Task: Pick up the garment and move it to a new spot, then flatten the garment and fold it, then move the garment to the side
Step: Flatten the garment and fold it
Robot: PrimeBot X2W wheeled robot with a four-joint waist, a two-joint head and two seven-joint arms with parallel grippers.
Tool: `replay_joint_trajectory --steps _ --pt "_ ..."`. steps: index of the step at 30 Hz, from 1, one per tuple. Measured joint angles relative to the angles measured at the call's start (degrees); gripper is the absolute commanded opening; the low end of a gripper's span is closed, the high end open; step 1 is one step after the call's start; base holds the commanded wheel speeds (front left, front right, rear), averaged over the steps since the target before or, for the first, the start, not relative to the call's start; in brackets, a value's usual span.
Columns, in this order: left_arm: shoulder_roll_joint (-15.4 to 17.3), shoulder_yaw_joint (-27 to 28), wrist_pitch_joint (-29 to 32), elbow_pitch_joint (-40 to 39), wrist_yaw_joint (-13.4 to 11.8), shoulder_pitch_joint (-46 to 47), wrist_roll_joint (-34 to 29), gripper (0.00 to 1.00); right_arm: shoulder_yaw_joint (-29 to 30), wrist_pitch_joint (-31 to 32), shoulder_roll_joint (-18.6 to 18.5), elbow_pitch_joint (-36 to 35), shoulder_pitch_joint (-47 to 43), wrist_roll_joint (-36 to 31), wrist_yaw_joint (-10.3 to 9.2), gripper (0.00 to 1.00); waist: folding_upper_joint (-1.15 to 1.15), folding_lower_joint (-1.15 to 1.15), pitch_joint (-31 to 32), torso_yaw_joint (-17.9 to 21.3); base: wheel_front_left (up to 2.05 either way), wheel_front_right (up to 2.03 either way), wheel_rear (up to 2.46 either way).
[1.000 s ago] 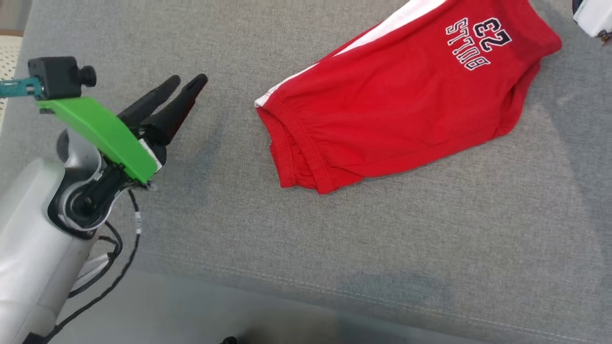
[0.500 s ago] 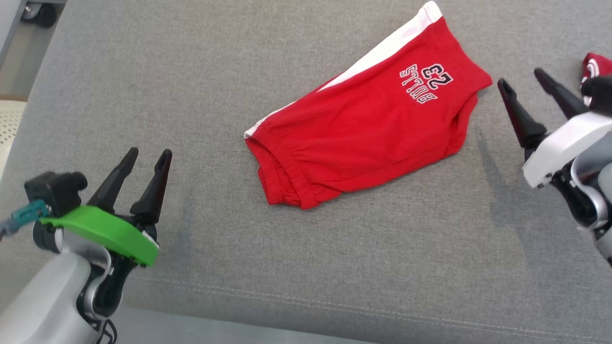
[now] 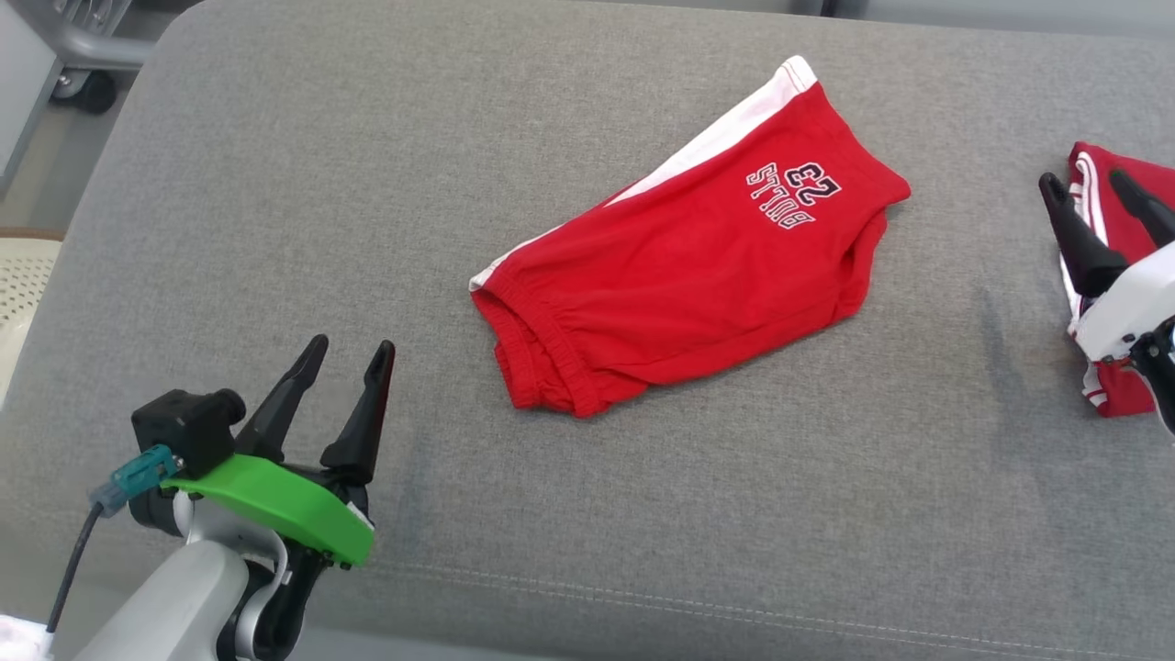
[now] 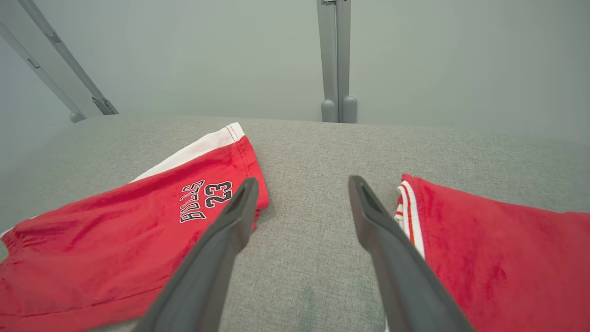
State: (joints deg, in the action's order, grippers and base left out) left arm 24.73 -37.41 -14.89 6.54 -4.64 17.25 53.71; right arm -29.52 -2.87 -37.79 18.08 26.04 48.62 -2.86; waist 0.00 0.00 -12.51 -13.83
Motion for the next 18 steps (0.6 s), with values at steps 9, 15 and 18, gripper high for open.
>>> replay_joint_trajectory --steps 9,15,18 --pt "-2.75 0.57 0.22 -4.02 -0.16 0.09 -4.12 1.00 1.68 6.28 -0.87 3.55 5.59 3.98 0.76 1.00 0.00 0.00 -3.42 -3.76 0.00 0.00 0.00" --pt "-9.22 -3.08 0.89 -2.61 1.51 0.09 1.08 1.00 1.48 10.07 -0.88 5.33 9.89 4.32 0.76 1.00 0.00 0.00 -6.66 -6.83 0.00 0.00 0.00" --pt "-11.27 -4.24 3.49 -1.21 2.75 0.10 5.01 1.00 0.21 11.54 -0.15 5.67 12.15 3.97 0.86 1.00 0.00 0.00 -8.48 -7.94 0.00 0.00 0.00"
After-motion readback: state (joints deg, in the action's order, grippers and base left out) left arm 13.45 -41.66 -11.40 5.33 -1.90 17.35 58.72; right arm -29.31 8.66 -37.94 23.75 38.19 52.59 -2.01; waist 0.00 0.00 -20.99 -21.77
